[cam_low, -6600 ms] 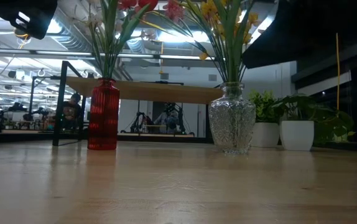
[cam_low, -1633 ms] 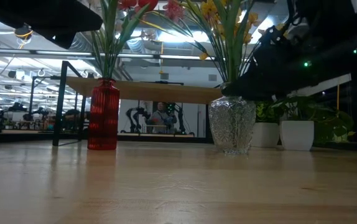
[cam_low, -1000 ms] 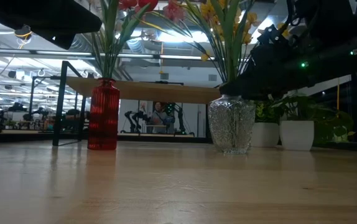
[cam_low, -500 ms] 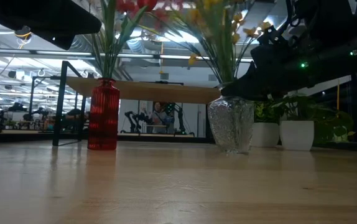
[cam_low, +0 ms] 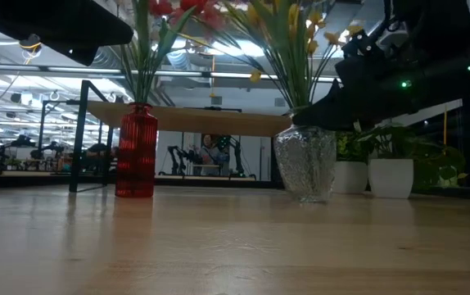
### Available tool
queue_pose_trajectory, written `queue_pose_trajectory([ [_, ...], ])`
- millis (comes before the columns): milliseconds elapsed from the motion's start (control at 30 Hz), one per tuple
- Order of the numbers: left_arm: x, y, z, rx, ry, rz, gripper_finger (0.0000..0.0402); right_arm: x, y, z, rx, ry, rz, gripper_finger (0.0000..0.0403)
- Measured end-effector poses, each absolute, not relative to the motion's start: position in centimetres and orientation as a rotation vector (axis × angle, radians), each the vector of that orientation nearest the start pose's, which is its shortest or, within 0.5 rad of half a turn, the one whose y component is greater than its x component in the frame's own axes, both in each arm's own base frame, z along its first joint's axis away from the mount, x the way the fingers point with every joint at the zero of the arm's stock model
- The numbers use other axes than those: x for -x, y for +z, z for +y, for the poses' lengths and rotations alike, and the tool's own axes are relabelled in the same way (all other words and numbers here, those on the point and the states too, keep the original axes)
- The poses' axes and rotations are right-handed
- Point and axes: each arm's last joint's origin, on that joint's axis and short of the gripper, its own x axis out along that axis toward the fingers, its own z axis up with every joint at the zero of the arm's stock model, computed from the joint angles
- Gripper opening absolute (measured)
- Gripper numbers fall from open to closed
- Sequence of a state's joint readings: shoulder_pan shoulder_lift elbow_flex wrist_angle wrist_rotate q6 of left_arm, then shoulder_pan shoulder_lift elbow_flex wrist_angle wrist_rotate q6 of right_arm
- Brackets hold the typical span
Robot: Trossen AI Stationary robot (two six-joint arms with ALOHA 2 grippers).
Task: Pick and place flowers into a vace then onto a shelf
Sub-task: Put the transparent flower vase on the shelf
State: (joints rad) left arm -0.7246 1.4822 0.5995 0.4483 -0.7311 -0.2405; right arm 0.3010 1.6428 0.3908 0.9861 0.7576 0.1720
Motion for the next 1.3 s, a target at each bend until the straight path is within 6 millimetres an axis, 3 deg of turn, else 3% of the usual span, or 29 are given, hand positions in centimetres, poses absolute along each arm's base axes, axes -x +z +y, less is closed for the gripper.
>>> queue_pose_trajectory([
  [333,-22.2,17.7,-17.1,-0.054,0.045,0.323,0.0006,-25.2,13.9,6.6,0.006,-0.439,0.127,0.0160],
  [500,-22.2,17.7,-17.1,-0.053,0.044,0.324,0.0006,-24.9,15.3,6.5,0.004,-0.435,0.093,0.0160],
  [933,-22.2,17.7,-17.2,-0.049,0.017,0.331,0.0006,-22.9,19.3,5.8,0.010,-0.436,0.071,0.0159],
  [1300,-22.1,17.7,-17.2,-0.074,0.004,0.332,0.0006,-21.0,20.8,5.0,0.016,-0.511,0.111,0.0159],
])
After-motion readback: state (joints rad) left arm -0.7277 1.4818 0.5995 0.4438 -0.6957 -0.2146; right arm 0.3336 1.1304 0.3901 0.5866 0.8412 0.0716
